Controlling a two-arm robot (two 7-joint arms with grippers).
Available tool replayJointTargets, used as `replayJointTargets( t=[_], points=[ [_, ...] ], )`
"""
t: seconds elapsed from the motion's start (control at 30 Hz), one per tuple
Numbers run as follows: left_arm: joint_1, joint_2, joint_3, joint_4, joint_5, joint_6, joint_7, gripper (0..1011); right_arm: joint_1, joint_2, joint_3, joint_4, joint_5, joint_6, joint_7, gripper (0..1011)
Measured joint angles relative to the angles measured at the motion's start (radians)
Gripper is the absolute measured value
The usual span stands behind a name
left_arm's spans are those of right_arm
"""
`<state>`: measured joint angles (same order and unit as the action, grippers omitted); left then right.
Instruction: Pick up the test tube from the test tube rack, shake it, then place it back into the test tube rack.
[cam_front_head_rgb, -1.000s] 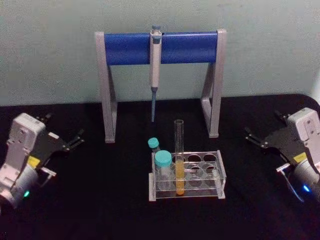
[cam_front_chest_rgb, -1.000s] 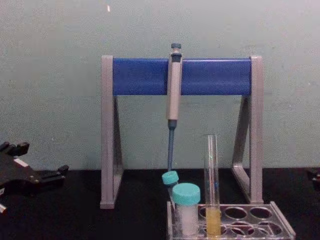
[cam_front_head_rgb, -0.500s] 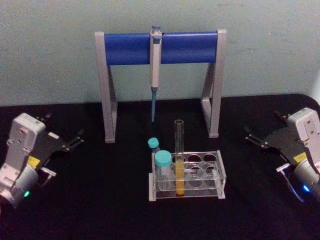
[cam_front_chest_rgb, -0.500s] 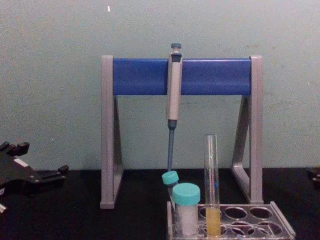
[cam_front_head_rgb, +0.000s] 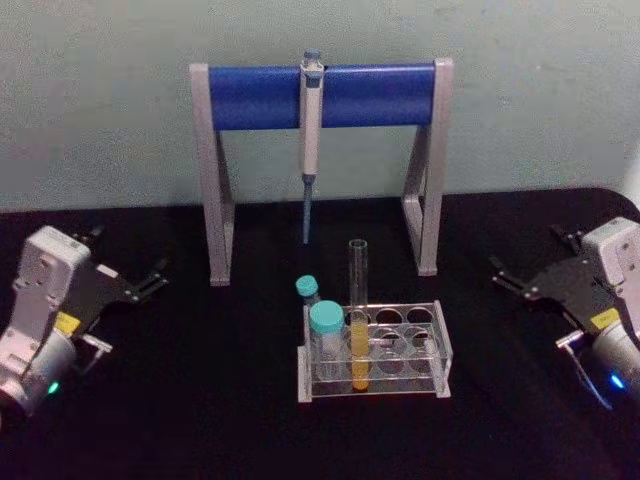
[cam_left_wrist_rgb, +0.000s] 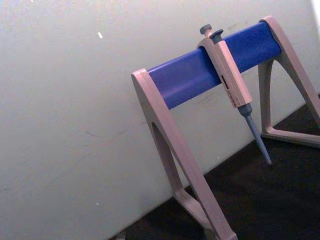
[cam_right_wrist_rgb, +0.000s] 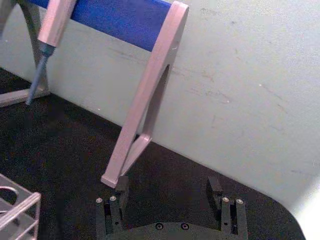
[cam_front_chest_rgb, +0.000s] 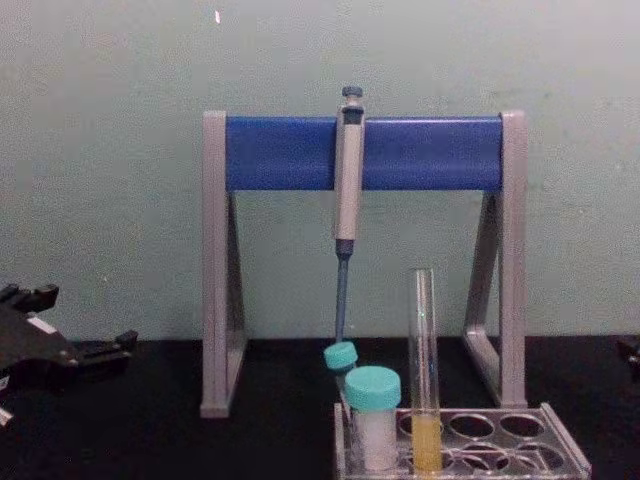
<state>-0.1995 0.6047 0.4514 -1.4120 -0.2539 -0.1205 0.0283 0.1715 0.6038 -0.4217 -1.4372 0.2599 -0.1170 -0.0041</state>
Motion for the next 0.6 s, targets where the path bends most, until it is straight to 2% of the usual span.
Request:
replayJointTargets(
  t=[0.17,0.4,0.6],
  points=[
    [0.0,0.0,0.0,0.0,0.0,0.0,0.0,1001,-0.037,0.009,0.021,-0.044,0.028,0.011,0.027,1000],
    [0.0,0.0,0.0,0.0,0.0,0.0,0.0,1001,-0.1,0.019,0.048,-0.129,0.108,0.03,0.111,1000],
    [0.0,0.0,0.0,0.0,0.0,0.0,0.0,1001,-0.13,0.016,0.058,-0.181,0.165,0.052,0.181,1000]
  ],
)
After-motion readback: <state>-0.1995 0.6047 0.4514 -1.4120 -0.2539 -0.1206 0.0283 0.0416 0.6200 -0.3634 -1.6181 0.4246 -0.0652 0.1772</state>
